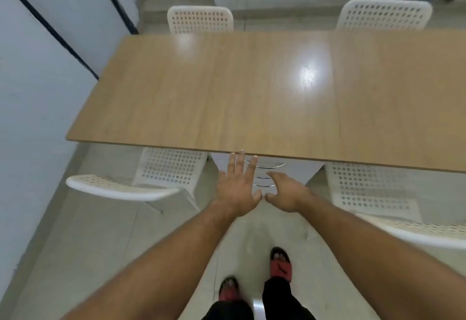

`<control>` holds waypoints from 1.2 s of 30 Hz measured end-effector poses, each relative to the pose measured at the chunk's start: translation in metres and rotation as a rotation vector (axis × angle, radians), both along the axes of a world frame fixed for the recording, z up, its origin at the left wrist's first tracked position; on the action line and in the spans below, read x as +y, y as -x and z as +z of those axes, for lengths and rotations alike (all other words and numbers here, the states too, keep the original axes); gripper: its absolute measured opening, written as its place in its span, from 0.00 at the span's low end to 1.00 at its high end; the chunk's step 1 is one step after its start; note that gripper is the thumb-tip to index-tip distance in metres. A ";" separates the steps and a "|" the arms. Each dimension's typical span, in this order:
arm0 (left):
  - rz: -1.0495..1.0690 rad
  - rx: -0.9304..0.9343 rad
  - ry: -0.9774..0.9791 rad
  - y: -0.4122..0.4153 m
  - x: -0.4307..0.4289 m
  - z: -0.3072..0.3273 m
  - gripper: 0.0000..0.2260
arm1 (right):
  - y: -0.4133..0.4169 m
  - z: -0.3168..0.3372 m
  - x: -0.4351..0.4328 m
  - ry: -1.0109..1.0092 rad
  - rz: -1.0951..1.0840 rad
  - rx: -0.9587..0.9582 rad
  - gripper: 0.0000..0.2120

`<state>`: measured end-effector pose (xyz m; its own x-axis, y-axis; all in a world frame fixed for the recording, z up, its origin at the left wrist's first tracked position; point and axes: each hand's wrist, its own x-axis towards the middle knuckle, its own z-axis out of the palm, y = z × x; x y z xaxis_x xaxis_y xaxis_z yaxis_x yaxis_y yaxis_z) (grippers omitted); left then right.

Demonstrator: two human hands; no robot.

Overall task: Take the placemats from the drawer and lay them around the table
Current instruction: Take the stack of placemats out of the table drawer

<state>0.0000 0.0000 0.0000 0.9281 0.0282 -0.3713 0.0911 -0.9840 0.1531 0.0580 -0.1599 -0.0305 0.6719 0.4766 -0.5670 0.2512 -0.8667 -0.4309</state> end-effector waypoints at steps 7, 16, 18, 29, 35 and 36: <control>0.023 -0.017 -0.055 -0.046 0.030 -0.067 0.39 | -0.051 -0.067 0.044 0.130 -0.035 0.007 0.41; 0.019 -0.027 -0.005 -0.043 0.040 -0.095 0.40 | -0.013 -0.083 0.058 0.280 -0.045 -0.038 0.36; 0.054 -0.017 0.066 -0.041 0.039 -0.085 0.36 | 0.005 -0.069 0.060 0.344 0.034 -0.005 0.33; 0.330 0.220 0.243 0.027 0.019 -0.088 0.32 | 0.045 -0.022 0.029 0.206 -0.263 -0.026 0.14; 0.630 0.219 0.382 0.031 0.009 -0.094 0.37 | 0.049 -0.057 0.018 0.084 -0.582 0.237 0.30; 0.679 0.217 0.398 0.031 0.008 -0.096 0.38 | 0.051 -0.064 0.018 0.064 -0.637 0.285 0.33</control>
